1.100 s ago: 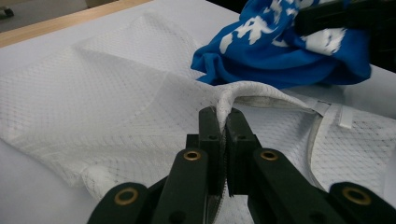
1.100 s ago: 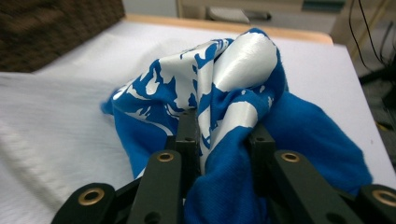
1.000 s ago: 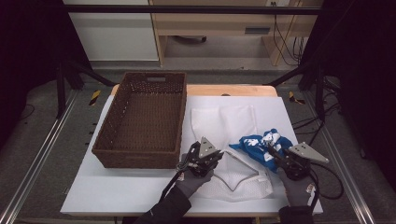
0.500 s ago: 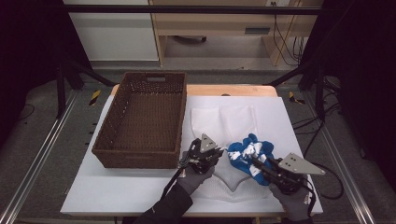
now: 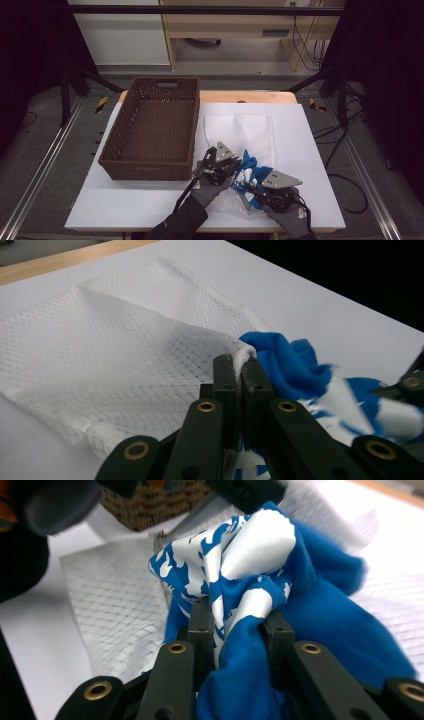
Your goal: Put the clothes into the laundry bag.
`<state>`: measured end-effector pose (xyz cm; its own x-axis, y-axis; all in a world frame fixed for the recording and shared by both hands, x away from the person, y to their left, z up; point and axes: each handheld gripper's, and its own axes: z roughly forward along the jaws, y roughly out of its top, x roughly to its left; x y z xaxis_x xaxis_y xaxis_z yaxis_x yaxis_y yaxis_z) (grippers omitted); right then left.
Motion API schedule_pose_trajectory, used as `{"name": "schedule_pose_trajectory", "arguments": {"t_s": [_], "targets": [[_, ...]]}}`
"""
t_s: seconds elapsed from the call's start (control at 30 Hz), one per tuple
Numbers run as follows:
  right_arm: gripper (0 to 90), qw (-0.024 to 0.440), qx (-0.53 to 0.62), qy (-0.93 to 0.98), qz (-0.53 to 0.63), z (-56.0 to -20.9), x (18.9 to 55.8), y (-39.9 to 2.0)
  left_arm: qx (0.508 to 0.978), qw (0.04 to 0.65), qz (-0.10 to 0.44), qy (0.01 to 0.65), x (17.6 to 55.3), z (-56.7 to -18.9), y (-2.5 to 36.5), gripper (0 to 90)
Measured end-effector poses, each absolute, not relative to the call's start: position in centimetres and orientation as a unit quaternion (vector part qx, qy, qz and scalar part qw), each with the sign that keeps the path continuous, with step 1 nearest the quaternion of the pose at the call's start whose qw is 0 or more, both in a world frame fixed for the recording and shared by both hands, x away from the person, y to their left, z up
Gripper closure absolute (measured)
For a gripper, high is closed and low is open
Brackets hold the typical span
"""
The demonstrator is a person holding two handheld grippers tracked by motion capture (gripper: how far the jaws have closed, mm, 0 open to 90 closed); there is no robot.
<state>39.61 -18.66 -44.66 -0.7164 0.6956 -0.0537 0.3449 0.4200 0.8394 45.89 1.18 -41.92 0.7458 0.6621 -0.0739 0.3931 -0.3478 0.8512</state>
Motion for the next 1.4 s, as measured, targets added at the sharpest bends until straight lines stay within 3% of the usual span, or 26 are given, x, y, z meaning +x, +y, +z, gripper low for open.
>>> {"name": "schedule_pose_trajectory", "arguments": {"t_s": [0.43,0.53,0.6,0.73,0.9,1.03,1.07,1.13,1.2,1.4], "targets": [[65.3,0.194,0.351,0.83,0.388,-47.2,41.8,-15.6,0.81,0.474,0.144,0.315,45.0,-41.9,1.4,87.5],[52.7,0.18,0.354,0.82,0.413,-46.8,41.6,-16.0,0.807,0.475,0.142,0.321,45.1,-42.3,1.8,87.5],[49.4,0.176,0.351,0.815,0.425,-46.5,41.4,-16.3,0.806,0.474,0.142,0.324,45.3,-42.4,2.2,87.5],[32.5,0.21,0.348,0.782,0.473,-44.5,40.2,-18.5,0.805,0.474,0.142,0.328,45.3,-42.5,2.5,87.4],[25.9,0.236,0.366,0.769,0.468,-44.4,41.0,-19.7,0.806,0.475,0.143,0.324,45.2,-42.4,2.4,87.5],[31.6,0.237,0.389,0.777,0.434,-45.9,42.9,-19.3,0.808,0.476,0.144,0.316,44.9,-42.3,2.4,87.5],[44.2,0.223,0.391,0.781,0.434,-46.5,43.6,-19.0,0.81,0.474,0.146,0.313,44.8,-42.3,2.3,87.5],[60.7,0.219,0.383,0.783,0.439,-46.7,43.8,-18.7,0.811,0.47,0.148,0.315,44.9,-42.5,2.2,87.5],[71.7,0.221,0.378,0.783,0.442,-46.6,43.7,-18.8,0.811,0.47,0.148,0.316,45.0,-42.5,2.2,87.5],[76.1,0.239,0.347,0.776,0.469,-45.1,41.3,-19.7,0.804,0.472,0.148,0.329,45.5,-42.4,2.7,87.5]]}}
